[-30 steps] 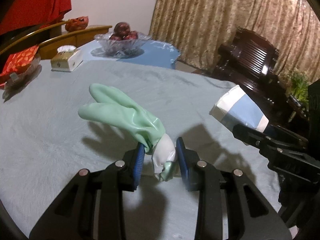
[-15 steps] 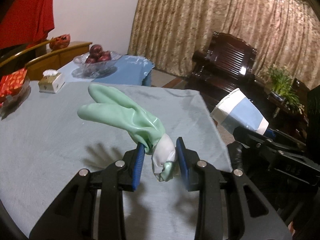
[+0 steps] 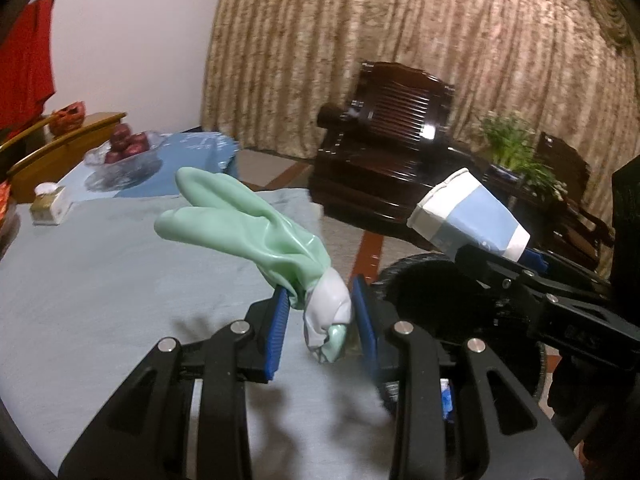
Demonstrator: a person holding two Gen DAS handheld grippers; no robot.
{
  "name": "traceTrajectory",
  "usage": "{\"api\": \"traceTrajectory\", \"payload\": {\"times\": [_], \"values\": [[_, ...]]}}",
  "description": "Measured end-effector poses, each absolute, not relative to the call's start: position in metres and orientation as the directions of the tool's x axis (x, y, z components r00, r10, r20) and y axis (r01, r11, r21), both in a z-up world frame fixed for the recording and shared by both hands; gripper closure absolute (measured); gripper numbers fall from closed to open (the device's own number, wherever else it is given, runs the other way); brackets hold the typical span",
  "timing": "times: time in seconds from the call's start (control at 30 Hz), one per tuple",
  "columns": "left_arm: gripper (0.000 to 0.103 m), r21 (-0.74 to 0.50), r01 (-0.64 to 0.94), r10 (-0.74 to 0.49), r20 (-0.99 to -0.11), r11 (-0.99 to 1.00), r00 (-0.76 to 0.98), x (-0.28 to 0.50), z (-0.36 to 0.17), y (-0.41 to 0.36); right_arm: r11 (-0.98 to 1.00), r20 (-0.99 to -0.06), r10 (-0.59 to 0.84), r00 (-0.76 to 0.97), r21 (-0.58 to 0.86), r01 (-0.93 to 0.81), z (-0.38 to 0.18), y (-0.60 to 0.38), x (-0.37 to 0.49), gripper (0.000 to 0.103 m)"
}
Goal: Collect trash
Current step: 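Lift the green glove and blue-white cup and carry both over the bin, then open both grippers to drop the glove and cup into the bin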
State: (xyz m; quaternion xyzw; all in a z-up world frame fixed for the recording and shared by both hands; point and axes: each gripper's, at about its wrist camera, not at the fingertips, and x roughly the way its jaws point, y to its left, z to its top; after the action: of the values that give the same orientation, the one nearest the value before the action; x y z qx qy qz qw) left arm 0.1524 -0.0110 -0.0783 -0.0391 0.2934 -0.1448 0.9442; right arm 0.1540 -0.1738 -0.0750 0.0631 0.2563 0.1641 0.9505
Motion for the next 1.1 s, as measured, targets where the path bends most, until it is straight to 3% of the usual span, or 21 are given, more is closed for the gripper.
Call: {"api": "traceTrajectory", "payload": {"times": [0.63,0.87,1.03,1.1], "values": [[0.072,-0.176,0.512,-0.504,-0.599,0.841,0.622,0.174,-0.122,-0.142,0.983,-0.557,0.092,0.826,0.183,0.014,-0.125,-0.3,0.126,0.043],[0.071,-0.193,0.544,-0.525,-0.642,0.816,0.559,0.192,-0.152,-0.162,0.986,-0.599,0.047,0.799,0.158,0.061,-0.145,-0.315,0.129,0.043],[0.058,-0.222,0.538,-0.531,-0.662,0.813,0.53,0.207,-0.162,-0.167,0.987,-0.623,0.03,0.782,0.143,0.075,-0.155,-0.315,0.131,0.041],[0.05,-0.229,0.544,-0.542,-0.652,0.807,0.531,0.209,-0.16,-0.166,0.988,-0.63,0.024,0.776,0.136,0.079,-0.159,-0.316,0.13,0.035]]}}
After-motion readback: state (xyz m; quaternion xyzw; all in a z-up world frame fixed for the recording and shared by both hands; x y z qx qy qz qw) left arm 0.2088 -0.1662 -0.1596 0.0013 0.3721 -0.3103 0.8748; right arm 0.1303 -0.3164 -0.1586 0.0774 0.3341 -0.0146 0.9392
